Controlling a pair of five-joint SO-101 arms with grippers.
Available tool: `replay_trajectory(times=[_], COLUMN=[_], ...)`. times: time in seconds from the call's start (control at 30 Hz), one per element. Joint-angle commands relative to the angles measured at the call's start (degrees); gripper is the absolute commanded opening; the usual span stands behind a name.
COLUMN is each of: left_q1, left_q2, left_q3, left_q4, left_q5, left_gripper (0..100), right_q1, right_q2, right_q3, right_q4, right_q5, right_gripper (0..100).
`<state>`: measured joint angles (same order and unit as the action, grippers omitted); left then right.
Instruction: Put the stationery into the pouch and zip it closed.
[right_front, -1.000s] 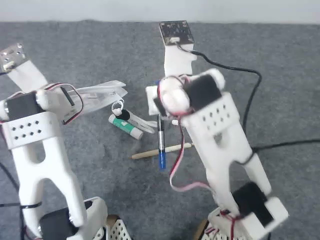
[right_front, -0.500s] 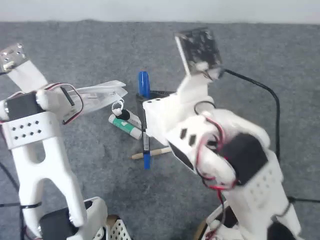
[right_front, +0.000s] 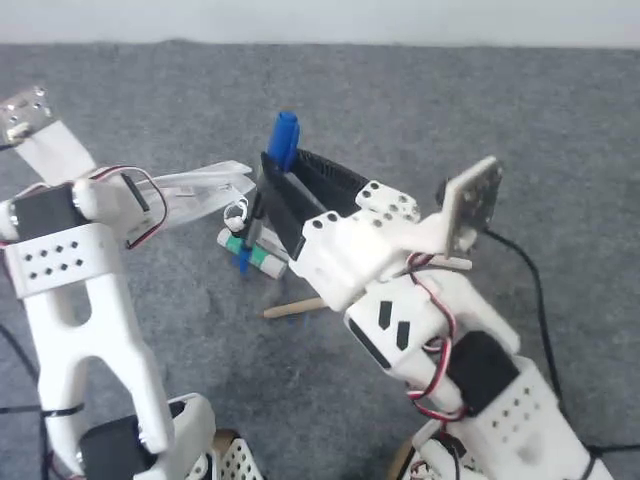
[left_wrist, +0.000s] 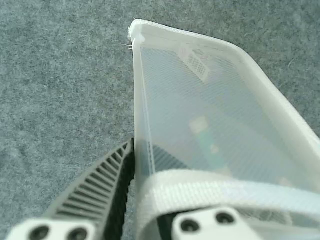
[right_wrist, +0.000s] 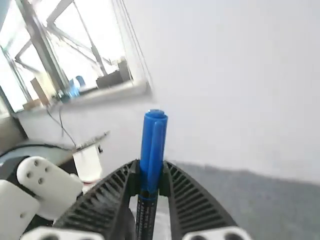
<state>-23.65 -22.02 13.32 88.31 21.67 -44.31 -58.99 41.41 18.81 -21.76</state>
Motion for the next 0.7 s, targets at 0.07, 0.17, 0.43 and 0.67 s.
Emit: replay_trajectory(times=[0.07,0.17,0.43,0.67], left_q1=[-0.09,-0.09,-0.09,-0.09], left_q2=[-0.44,-0.35,-0.35,-0.35], left_q3=[-0.31,-0.31,-0.31,-0.31], left_q4=[-1.32,-1.32,-1.32,-1.32], left_q5=[0.35,0.35,0.35,0.35], left_gripper=[1,1,1,1], right_q1=[-0.31,-0.31,-0.31,-0.31], right_q2=[-2.24,-2.07,9.45,25.71], right_q3=[9.67,13.45,14.07,14.07], right_q4=[-26.15,-34.86,-50.07,-67.12], right_q5=[0.88,0.88,6.59,10.37], right_gripper=[0.6,0.6,0.6,0.6])
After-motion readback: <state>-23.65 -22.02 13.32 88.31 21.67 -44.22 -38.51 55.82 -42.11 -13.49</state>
